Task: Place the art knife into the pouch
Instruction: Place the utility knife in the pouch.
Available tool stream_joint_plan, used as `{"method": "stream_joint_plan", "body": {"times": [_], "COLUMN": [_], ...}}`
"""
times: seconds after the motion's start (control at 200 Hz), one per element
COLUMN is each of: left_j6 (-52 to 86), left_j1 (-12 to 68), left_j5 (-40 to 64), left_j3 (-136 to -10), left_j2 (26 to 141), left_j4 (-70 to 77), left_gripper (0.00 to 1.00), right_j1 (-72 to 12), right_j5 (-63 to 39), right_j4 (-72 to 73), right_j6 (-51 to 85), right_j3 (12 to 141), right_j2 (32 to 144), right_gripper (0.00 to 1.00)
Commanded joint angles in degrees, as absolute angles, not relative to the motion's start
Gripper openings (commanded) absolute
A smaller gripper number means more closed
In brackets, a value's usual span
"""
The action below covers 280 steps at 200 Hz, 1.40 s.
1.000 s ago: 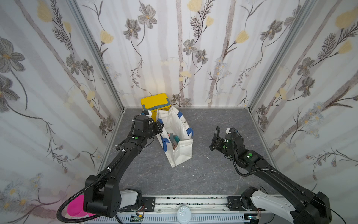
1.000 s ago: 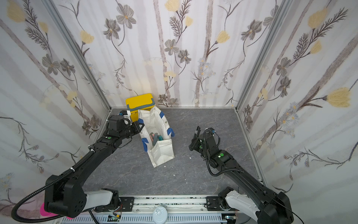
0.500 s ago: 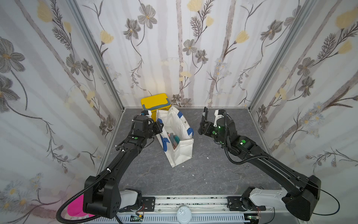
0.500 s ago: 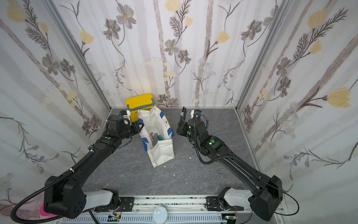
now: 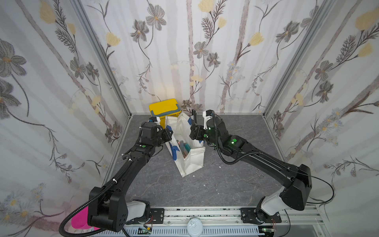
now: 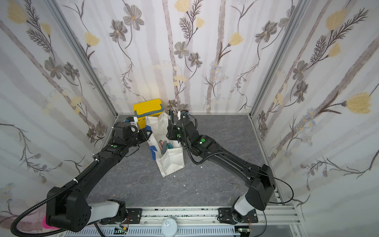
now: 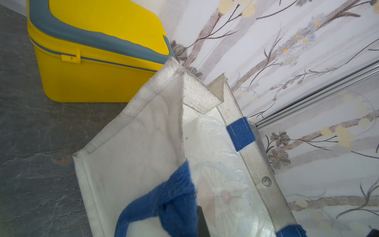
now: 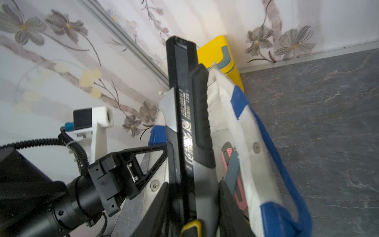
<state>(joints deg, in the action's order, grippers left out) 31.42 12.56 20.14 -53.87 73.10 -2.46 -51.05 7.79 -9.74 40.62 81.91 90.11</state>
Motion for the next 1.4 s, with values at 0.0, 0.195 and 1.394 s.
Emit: {"method": "stream_joint_plan", "body": {"times": [0.0, 0.195, 1.394], "left_j6": [31.11, 31.03, 30.94], "left_j1": [12.57, 12.56, 12.63], "left_j5": [19.81, 19.77, 19.62], "left_j3": [-54.07, -54.05, -54.05], "left_j2": [72.53, 72.47, 72.61], "left_j4": [-0.53, -0.44, -0.53], "left_gripper": [0.0, 0.0, 0.0], "right_j1": [-52.31, -54.72, -54.79], "right_j5": [7.14, 9.05, 15.1], "right_j4": [-10.54, -12.39, -13.81], "right_j6": [39.31, 39.1, 35.2], "right_j3": [82.48, 79.31, 78.74], "right_j2": [91.01, 90.69, 85.66], "right_gripper": [0.13, 0.13, 1.0]}}
